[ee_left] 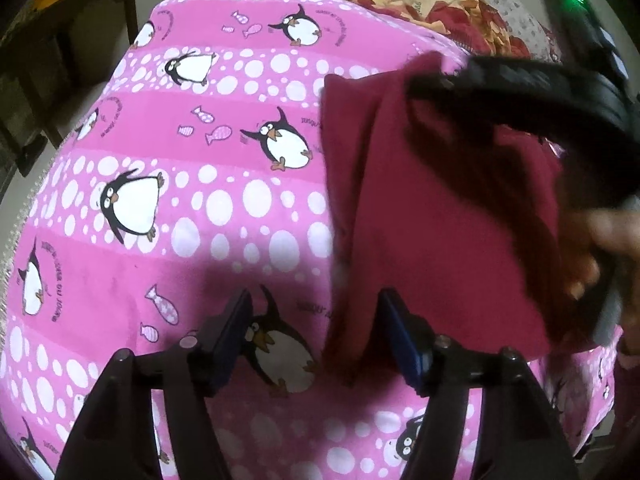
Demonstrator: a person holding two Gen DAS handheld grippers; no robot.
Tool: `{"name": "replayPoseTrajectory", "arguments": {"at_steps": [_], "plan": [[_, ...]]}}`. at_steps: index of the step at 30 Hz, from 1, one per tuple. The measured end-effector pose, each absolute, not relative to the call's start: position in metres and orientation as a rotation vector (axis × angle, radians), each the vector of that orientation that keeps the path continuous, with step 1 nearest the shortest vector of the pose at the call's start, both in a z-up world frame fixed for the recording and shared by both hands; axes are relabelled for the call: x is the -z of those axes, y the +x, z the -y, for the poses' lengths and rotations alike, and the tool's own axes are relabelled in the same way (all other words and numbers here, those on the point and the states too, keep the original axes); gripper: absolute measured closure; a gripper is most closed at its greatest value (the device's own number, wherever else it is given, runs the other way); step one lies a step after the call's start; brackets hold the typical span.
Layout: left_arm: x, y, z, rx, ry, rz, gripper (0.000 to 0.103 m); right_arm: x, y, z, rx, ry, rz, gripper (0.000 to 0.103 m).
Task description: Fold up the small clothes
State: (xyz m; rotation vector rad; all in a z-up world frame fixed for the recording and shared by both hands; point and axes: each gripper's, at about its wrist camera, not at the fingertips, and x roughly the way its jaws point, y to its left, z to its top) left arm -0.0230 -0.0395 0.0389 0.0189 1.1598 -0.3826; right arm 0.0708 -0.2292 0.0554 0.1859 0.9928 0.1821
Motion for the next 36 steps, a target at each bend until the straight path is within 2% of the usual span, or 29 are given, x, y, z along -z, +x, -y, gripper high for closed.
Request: {"name": "replayPoseTrajectory", "arguments": {"at_steps": [5, 9, 17, 25, 29, 33, 36], "plan": [[-0.035, -0.022, 0.037, 0.381, 0.006, -1.155, 0.035, -0.031, 0.102, 0.218, -0.156, 0.152, -1.053, 0.047], [-0.032, -0.022, 0.036, 0.381, -0.001, -1.157, 0.033, -0.03, 0.109, 0.216, -0.161, 0.16, -1.062, 0.038], [-0.029, -0.024, 0.034, 0.389, -0.027, -1.155, 0.031, -0.057, 0.091, 0.237, -0.151, 0.237, -1.005, 0.038], [-0.025, -0.023, 0.026, 0.395, -0.053, -1.166, 0.027, -0.03, 0.118, 0.223, -0.084, 0.154, -1.075, 0.036], [-0.024, -0.019, 0.026, 0.397, -0.075, -1.169, 0.023, -0.038, 0.118, 0.219, -0.099, 0.142, -1.081, 0.035], [-0.024, -0.018, 0.029, 0.393, -0.076, -1.16, 0.022, -0.051, 0.107, 0.225, -0.148, 0.254, -1.095, 0.025], [-0.024, -0.019, 0.031, 0.392, -0.081, -1.159, 0.022, -0.051, 0.106, 0.208, -0.184, 0.227, -1.131, 0.018]]}}
